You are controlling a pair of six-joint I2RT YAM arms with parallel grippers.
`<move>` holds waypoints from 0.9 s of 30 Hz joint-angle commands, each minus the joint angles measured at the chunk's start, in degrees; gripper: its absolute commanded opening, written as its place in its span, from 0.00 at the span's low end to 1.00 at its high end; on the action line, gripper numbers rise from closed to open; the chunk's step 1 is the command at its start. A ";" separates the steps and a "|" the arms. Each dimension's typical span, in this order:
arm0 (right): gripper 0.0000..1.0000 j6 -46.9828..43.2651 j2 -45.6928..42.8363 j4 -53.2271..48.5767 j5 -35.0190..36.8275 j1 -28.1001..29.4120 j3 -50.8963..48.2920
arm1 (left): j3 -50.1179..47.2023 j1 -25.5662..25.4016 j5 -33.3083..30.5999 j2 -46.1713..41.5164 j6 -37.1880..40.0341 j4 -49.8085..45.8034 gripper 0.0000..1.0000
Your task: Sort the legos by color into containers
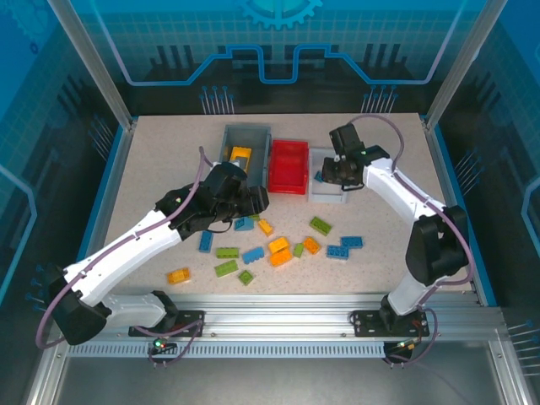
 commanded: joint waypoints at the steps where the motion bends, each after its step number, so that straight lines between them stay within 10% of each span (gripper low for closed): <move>1: 0.29 -3.27 -4.96 0.63 -0.28 2.44 -4.95 | -2.67 -0.46 3.05 -1.11 -2.70 2.16 0.68; 13: 0.62 -18.46 -2.71 -0.47 -0.92 11.23 -15.36 | -9.65 -10.93 2.75 2.26 -9.26 10.75 0.67; 27: 0.55 -19.05 9.85 -0.61 2.54 11.09 -10.79 | -11.45 -13.57 0.79 0.79 -10.27 11.67 0.67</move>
